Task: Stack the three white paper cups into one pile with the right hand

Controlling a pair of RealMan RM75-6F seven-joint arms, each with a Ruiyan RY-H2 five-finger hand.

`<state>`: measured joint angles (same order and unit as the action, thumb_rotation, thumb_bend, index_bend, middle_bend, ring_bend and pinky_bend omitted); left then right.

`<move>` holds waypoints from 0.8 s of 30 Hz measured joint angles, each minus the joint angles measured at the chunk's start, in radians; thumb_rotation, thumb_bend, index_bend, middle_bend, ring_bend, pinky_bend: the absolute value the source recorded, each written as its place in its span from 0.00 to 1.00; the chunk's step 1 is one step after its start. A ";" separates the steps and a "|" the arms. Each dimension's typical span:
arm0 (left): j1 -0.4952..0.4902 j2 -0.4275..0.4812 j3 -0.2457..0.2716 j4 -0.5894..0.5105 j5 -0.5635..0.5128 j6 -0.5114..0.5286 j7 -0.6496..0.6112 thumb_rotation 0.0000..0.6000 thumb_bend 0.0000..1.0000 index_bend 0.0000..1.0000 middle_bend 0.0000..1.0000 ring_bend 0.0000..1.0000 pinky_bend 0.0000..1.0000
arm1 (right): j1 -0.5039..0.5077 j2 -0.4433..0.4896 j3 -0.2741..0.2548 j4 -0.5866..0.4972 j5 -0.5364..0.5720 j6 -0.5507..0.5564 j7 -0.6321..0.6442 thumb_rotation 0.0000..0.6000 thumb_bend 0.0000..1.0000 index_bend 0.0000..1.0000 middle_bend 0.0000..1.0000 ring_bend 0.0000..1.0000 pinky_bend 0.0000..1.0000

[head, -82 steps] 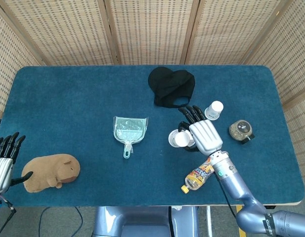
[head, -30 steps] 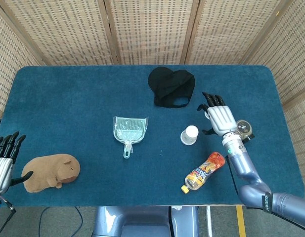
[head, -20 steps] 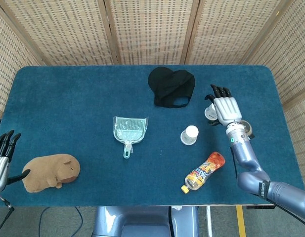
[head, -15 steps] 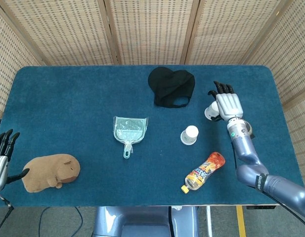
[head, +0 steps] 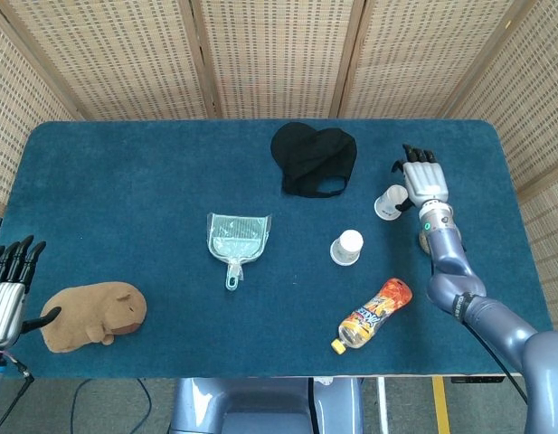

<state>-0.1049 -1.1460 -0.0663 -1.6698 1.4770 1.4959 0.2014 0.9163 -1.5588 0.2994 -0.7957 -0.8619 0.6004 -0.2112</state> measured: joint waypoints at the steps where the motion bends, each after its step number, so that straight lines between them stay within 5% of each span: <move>1: -0.002 -0.003 0.000 0.001 -0.002 -0.004 0.005 1.00 0.03 0.00 0.00 0.00 0.00 | 0.004 -0.011 -0.002 0.024 -0.005 -0.014 0.012 1.00 0.21 0.37 0.04 0.00 0.00; 24: -0.007 -0.009 0.004 0.000 0.007 -0.002 0.016 1.00 0.04 0.00 0.00 0.00 0.00 | 0.033 -0.137 -0.027 0.269 -0.120 -0.120 0.147 1.00 0.20 0.51 0.10 0.00 0.00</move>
<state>-0.1119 -1.1554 -0.0618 -1.6694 1.4840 1.4942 0.2176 0.9488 -1.6961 0.2727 -0.5267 -0.9822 0.4799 -0.0643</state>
